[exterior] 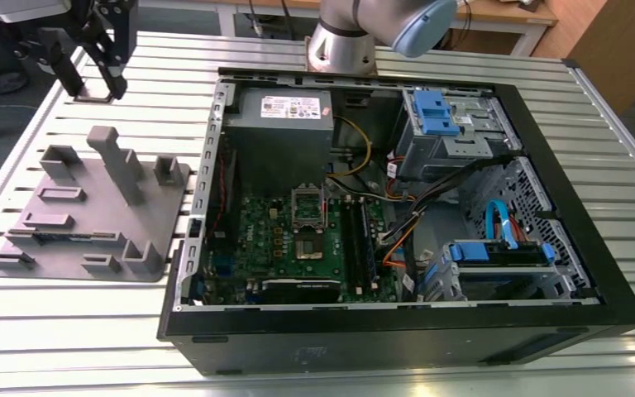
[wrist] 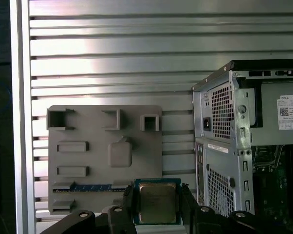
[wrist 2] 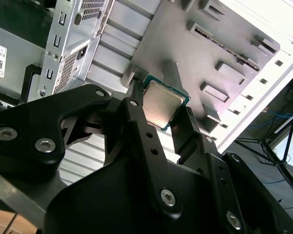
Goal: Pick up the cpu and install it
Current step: 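Pick up the cpu and move it towards the insertion slot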
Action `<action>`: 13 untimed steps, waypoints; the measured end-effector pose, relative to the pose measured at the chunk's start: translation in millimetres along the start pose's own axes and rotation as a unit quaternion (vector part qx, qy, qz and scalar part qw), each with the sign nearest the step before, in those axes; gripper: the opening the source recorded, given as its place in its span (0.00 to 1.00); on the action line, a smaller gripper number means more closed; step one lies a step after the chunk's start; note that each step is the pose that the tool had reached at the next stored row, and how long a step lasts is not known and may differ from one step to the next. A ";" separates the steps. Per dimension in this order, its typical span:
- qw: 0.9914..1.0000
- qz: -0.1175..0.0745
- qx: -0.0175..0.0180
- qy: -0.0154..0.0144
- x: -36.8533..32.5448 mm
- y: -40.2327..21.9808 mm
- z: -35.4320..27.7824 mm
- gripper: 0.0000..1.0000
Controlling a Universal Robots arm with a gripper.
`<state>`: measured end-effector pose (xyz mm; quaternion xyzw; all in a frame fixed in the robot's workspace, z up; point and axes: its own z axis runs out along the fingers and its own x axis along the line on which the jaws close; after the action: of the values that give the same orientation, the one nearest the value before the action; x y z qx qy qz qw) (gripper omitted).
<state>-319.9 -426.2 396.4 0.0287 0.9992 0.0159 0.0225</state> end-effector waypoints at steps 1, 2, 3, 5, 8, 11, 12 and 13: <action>1.000 0.000 0.000 0.000 -1.2 0.1 0.1 0.47; 1.000 0.000 0.000 0.000 -2.4 0.1 0.2 0.47; 1.000 0.000 0.000 0.000 -3.7 0.2 0.3 0.47; 1.000 0.000 0.000 0.000 -6.3 0.4 0.5 0.47; 1.000 0.000 0.000 0.000 -10.1 0.6 0.9 0.47; 1.000 0.000 0.000 0.000 -14.2 0.8 1.3 0.47; 1.000 0.000 0.000 0.000 -16.1 0.9 1.4 0.47; 1.000 0.000 0.000 0.000 -17.6 1.0 1.6 0.47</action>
<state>-302.2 -426.2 395.7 0.0287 0.9992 0.0159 0.0224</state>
